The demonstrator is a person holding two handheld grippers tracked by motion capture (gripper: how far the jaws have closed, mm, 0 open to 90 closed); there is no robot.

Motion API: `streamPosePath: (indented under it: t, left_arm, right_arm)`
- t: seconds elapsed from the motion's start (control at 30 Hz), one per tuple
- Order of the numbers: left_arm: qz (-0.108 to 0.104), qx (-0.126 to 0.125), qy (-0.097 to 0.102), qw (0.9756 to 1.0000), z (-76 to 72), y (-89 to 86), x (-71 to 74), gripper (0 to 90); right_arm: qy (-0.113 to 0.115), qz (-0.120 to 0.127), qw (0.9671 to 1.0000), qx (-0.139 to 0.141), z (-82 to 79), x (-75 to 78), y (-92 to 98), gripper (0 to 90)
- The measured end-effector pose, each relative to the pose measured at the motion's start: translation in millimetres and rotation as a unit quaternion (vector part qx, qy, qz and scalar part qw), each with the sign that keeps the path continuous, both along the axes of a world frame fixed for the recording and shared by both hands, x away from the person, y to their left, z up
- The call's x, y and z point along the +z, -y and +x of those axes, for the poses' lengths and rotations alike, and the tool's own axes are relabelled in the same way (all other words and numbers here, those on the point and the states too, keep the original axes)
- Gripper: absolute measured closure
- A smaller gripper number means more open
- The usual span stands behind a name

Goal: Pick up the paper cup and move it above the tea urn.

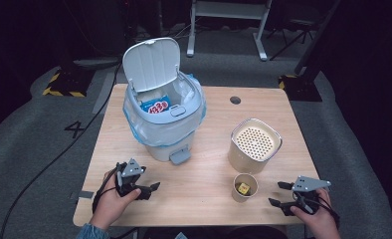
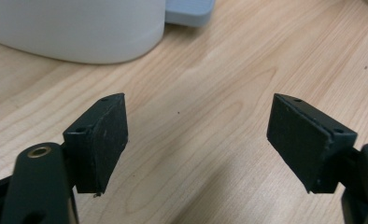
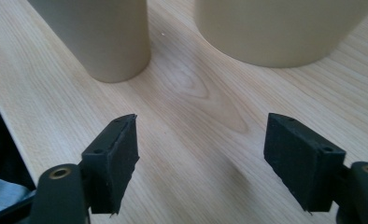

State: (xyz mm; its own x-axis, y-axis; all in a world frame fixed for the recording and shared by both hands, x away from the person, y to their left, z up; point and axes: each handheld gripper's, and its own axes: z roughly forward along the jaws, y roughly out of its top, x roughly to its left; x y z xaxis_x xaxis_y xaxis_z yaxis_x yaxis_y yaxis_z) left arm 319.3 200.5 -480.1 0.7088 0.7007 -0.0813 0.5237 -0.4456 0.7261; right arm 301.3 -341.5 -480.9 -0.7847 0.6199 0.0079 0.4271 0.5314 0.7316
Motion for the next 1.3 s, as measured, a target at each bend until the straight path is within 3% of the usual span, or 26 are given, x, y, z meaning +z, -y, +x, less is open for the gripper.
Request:
streamPosePath:
  t: [0.13,0.23,0.33,0.5,0.73,0.87,1.3]
  left_arm:
    - [0.027,0.001,-0.001,0.9996,1.5,2.3,-6.9,20.8]
    - [0.037,0.005,-0.013,0.9992,2.8,2.6,-11.4,21.1]
    - [0.065,0.012,-0.024,0.9975,4.1,2.2,-16.9,21.0]
    - [0.041,0.008,0.002,0.9991,4.7,-0.2,-24.6,15.1]
    - [0.040,0.006,0.001,0.9992,5.3,-0.2,-24.8,13.8]
    - [0.040,0.006,0.001,0.9992,5.3,-0.2,-24.8,13.7]
    - [0.040,0.007,0.002,0.9992,5.2,-0.2,-24.8,13.8]
  right_arm:
    - [-0.003,0.011,0.9999,0.006,-1.4,1.7,-6.0,23.6]
    - [-0.001,0.020,0.9997,0.010,-1.9,1.9,-10.3,21.8]
    - [0.005,0.028,0.9995,0.016,-3.2,3.1,-15.1,21.6]
    - [0.011,0.045,0.9985,0.029,-5.4,6.7,-22.4,19.3]
    - [0.019,0.064,0.9965,0.050,-8.9,7.6,-36.9,17.3]
    - [0.024,0.077,0.9956,0.047,-8.1,7.8,-46.2,17.7]
    - [0.042,0.080,0.9940,0.061,2.0,-4.4,-76.8,22.0]
